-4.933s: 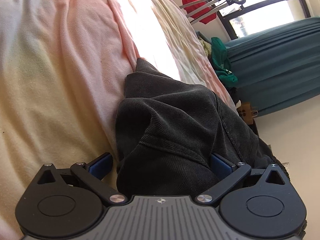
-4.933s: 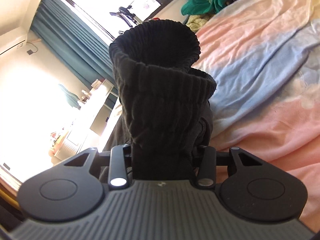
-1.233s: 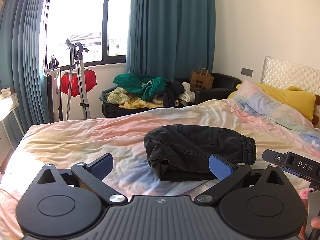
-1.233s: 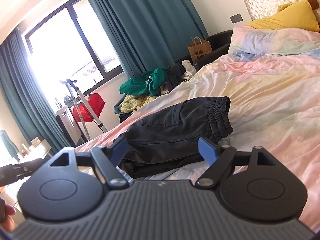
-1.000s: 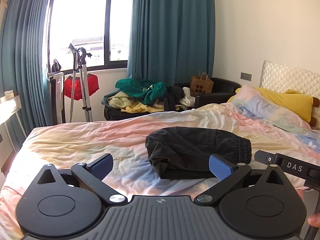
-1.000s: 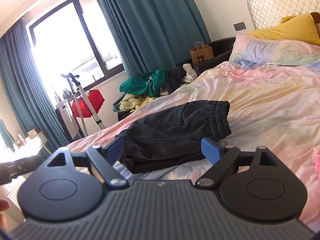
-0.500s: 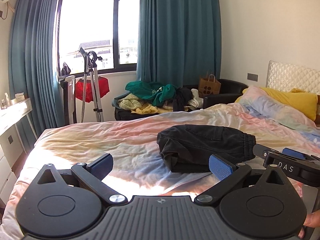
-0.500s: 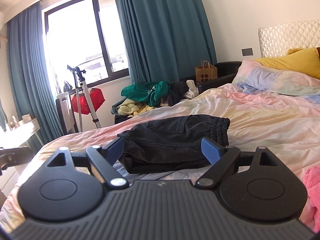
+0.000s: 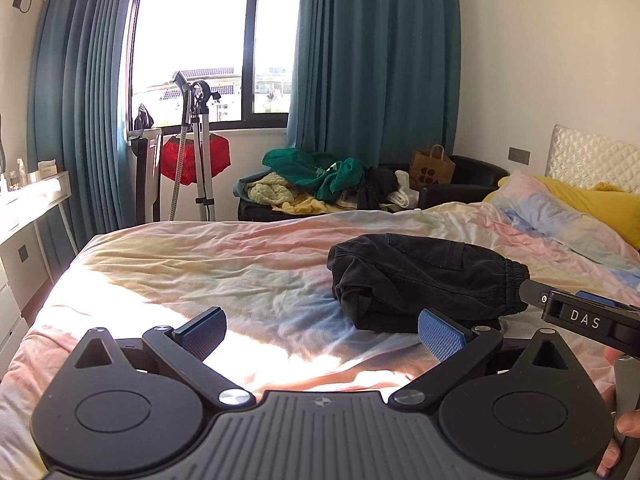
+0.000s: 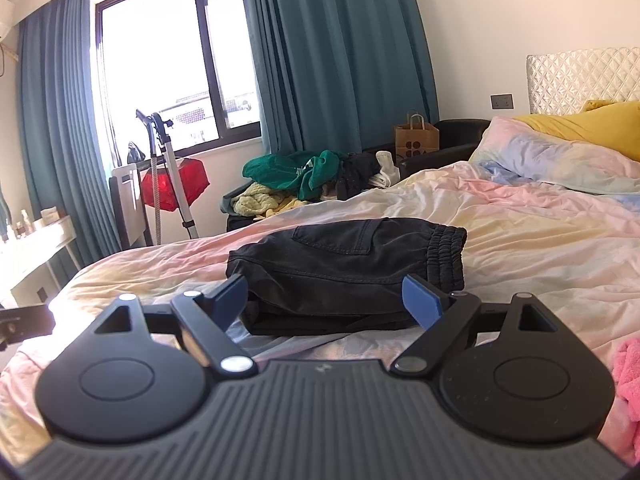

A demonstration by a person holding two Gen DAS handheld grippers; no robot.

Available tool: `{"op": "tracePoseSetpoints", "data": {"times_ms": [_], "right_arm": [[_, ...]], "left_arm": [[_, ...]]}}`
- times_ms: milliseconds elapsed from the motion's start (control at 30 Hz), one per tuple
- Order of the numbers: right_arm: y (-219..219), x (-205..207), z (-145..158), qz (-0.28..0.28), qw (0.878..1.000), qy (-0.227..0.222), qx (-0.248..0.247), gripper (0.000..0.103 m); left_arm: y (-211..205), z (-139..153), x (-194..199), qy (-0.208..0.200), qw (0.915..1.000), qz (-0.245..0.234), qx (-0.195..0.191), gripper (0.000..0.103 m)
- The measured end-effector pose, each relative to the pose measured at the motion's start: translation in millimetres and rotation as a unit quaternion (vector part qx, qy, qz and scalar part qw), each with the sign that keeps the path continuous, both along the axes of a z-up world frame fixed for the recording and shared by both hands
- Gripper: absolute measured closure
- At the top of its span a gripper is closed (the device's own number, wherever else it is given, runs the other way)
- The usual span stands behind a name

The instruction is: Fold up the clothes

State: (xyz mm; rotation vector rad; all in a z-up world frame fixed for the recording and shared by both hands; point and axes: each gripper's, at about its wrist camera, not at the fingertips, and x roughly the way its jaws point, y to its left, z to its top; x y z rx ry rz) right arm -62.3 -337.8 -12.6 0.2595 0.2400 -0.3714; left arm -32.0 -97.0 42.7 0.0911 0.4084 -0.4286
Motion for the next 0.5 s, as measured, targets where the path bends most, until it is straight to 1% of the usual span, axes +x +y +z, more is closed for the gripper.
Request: {"op": "tracePoseSetpoints", "data": {"times_ms": [167,500], "right_arm": [[-1.6,-1.4,1.7,-0.001,1.000,0.000,-0.001,0.017],[-1.3,-2.3,4.5,-0.002,1.000,0.003,-0.011,0.017]], "left_arm": [[-0.5,-0.4,1.5,0.002,1.0000,0.002,0.002,0.000],[-0.1,3.8,-3.8,-0.008,0.9999,0.004,0.005,0.000]]}}
